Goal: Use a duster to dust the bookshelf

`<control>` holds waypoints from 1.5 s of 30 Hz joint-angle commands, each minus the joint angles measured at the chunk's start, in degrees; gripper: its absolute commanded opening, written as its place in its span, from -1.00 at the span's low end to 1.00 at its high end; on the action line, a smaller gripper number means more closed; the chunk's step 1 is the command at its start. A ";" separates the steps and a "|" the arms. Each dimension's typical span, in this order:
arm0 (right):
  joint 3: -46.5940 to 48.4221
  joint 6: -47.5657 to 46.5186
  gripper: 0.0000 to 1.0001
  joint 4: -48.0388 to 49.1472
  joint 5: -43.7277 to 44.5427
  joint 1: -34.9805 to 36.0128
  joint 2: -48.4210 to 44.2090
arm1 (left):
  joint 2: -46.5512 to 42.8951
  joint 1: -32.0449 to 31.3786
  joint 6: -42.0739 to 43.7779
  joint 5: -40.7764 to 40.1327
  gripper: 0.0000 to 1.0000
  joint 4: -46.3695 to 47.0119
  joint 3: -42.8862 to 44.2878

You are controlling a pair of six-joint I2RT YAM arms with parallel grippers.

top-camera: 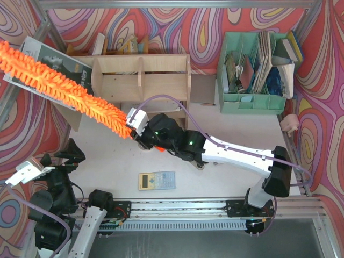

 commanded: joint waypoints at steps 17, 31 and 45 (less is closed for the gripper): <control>1.99 29.90 -1.00 11.87 12.54 6.57 15.85 | 0.43 0.32 1.10 -1.02 0.97 -0.21 0.29; 10.76 25.91 -1.00 11.01 10.90 10.46 20.13 | 0.62 0.32 1.17 -0.93 0.97 -0.32 0.37; 8.39 28.73 -1.00 9.41 17.85 10.01 19.58 | 0.47 0.32 1.28 -1.02 0.97 -0.27 0.38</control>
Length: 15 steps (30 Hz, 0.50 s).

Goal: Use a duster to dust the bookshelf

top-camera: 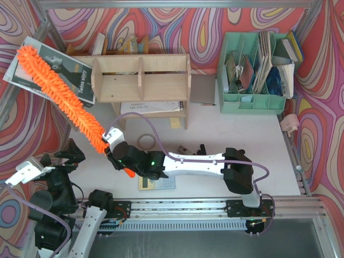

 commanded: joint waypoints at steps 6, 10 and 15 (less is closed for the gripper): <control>-5.24 2.58 -1.00 3.34 6.43 -0.67 -4.35 | 0.31 0.35 1.06 -0.75 0.97 -0.29 0.38; -4.58 2.15 -1.00 3.73 5.27 -0.60 -4.56 | 0.40 0.35 1.06 -0.80 0.97 -0.30 0.38; -1.85 0.39 -1.00 4.24 2.89 0.44 -4.02 | 0.49 0.35 1.06 -0.79 0.97 -0.29 0.37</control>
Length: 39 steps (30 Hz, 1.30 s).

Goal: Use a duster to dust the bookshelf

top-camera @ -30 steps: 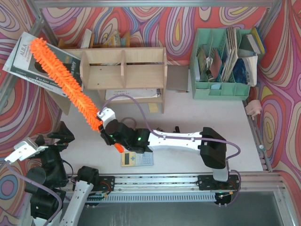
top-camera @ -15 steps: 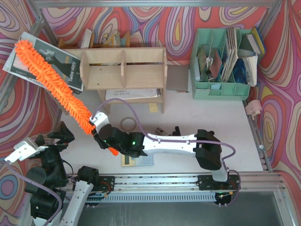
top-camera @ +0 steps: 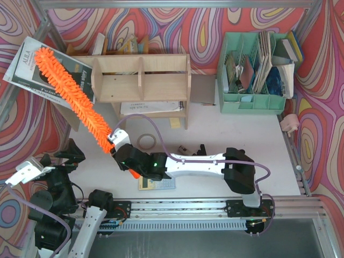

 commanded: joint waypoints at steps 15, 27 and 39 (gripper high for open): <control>-0.30 2.23 -1.00 0.61 6.17 0.58 -4.29 | 1.14 0.35 1.01 -0.65 0.97 -0.31 0.33; 5.56 -0.29 -1.00 -0.72 4.38 0.16 -2.65 | 1.62 0.35 1.05 -0.48 0.97 -0.33 0.25; 16.59 -4.50 -1.00 -3.08 -0.84 0.21 3.43 | 1.63 0.35 1.06 -0.65 0.97 -0.38 0.29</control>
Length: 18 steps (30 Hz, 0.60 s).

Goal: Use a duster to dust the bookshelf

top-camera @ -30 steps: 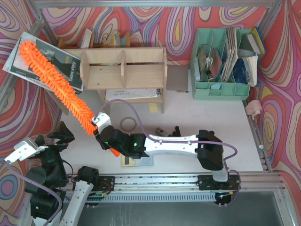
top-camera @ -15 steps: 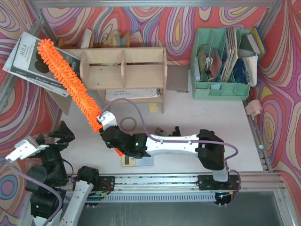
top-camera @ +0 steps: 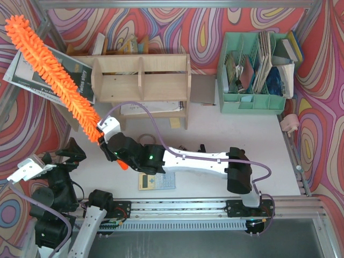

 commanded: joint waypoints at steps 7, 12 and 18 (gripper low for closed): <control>5.65 -5.00 -1.00 -2.25 -4.34 0.01 4.16 | 0.60 0.35 1.15 -0.47 0.97 -0.07 0.29; 8.59 -3.83 -1.00 -5.03 -4.20 -0.96 6.65 | 0.52 0.35 1.15 -0.56 0.97 -0.17 0.29; 3.40 -0.36 -1.00 -4.93 -1.73 -2.75 4.36 | 0.52 0.35 1.13 -0.56 0.97 -0.19 0.30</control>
